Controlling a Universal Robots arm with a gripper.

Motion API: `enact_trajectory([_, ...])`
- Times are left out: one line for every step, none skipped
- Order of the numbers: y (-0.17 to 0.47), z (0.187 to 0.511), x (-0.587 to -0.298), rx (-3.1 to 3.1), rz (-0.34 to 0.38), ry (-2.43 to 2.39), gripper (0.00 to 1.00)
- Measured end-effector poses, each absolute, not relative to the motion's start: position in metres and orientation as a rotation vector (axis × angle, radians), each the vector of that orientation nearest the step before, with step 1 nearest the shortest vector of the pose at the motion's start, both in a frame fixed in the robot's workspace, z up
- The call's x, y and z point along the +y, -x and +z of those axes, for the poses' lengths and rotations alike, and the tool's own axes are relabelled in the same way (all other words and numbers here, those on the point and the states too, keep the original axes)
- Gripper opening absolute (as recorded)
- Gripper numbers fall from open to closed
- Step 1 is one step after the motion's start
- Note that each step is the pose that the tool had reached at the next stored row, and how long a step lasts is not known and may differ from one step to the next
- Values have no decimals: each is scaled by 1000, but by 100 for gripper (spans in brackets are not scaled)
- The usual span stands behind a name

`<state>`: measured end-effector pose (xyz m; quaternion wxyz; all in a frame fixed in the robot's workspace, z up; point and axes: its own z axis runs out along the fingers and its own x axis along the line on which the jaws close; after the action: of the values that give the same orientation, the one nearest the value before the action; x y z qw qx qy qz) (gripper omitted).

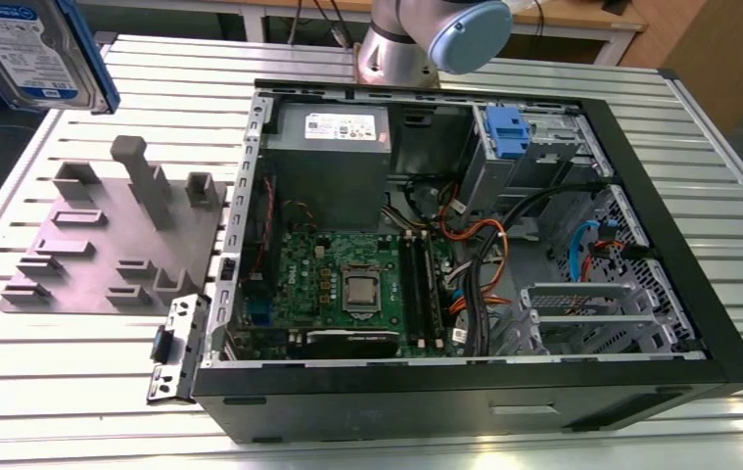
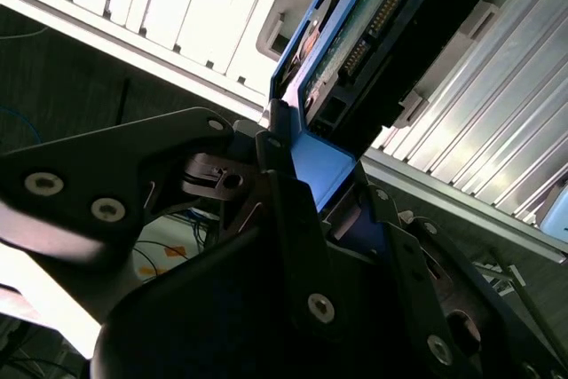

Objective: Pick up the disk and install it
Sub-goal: 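Pick up the disk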

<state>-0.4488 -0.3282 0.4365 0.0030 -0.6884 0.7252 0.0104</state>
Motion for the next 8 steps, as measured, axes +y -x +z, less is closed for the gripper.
enact_trajectory([449,437,-328,2274,33,2159,37])
enact_trajectory([449,437,-328,2274,33,2159,37])
enact_trajectory([449,437,-328,2274,33,2159,37])
enact_trajectory([449,437,-328,2274,33,2159,37])
enact_trajectory([449,437,-328,2274,33,2159,37])
enact_trajectory([449,437,-328,2274,33,2159,37])
enact_trajectory([449,438,-328,2274,33,2159,37])
enact_trajectory([449,438,-328,2274,33,2159,37])
